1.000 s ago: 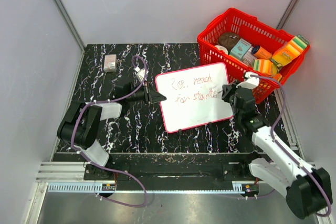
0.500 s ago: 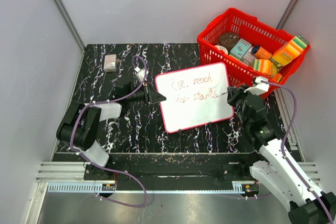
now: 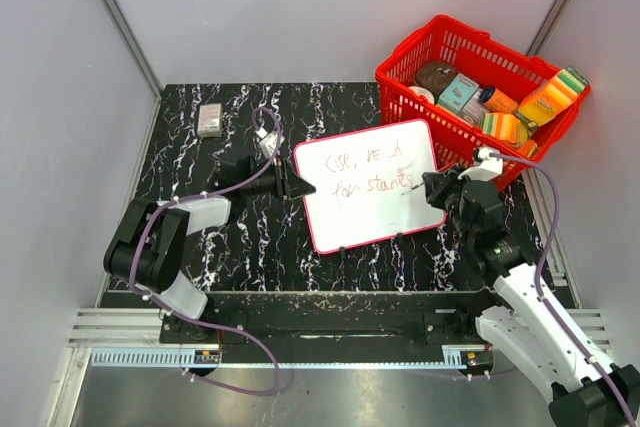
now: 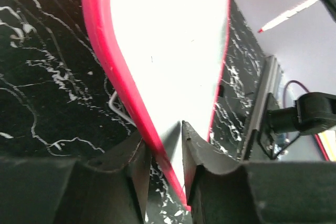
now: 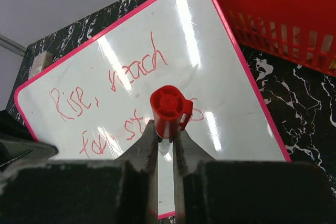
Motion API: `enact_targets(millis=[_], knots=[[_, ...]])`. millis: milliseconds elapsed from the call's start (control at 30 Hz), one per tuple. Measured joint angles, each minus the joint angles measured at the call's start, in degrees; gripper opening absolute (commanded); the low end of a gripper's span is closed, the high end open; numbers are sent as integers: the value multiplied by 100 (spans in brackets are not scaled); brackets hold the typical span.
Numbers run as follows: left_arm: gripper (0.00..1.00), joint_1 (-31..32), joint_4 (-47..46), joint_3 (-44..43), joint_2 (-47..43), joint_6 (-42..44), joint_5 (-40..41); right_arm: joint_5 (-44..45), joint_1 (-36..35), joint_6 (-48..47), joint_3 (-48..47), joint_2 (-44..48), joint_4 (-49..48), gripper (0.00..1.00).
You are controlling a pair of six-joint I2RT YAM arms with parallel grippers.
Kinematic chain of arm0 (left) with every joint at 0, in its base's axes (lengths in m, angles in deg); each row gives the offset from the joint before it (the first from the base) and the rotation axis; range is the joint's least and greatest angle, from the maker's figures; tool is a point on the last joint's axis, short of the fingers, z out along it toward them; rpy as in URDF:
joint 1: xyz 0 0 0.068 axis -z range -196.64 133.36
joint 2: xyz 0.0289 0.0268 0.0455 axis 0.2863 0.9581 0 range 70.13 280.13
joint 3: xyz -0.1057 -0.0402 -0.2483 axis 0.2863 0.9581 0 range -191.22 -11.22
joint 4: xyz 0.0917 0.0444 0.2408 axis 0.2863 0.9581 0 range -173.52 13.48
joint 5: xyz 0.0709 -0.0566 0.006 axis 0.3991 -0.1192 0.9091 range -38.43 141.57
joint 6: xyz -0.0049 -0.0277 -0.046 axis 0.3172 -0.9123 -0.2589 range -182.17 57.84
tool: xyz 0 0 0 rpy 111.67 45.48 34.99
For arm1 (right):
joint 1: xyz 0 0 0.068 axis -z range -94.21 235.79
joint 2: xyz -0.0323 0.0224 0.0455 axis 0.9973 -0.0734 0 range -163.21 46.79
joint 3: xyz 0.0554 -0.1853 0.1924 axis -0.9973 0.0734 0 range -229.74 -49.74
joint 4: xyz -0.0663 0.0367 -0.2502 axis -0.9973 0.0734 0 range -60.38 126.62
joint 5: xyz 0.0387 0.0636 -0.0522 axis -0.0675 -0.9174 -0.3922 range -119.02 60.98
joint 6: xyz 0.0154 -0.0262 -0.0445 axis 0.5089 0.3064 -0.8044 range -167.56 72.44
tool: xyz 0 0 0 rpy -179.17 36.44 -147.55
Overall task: Write a sentence on the whiteboard
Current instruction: Put down the whiteboard on the whiteboard stand, then put down the whiteboard marker at the corner of the board.
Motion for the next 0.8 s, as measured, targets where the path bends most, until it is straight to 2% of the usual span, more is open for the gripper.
enact_targets(millis=[133,200,267,300,400,567,800], knots=[[51,15,271,2,-15,363,348,-164,0,116,11,103,190,0],[63,15,339,2,-28,468,452,-227,0,177,37,197,243,0],[71,20,361,4,-55,555,525,-308,0,240,63,293,321,0],[78,26,374,4,-74,584,573,-345,0,258,70,317,363,0],[87,42,439,15,-173,651,710,-494,0,297,74,376,568,0],[94,70,490,68,-422,741,925,-651,0,363,127,680,1008,0],[94,72,529,297,-802,804,1233,-940,0,710,245,1078,1523,0]])
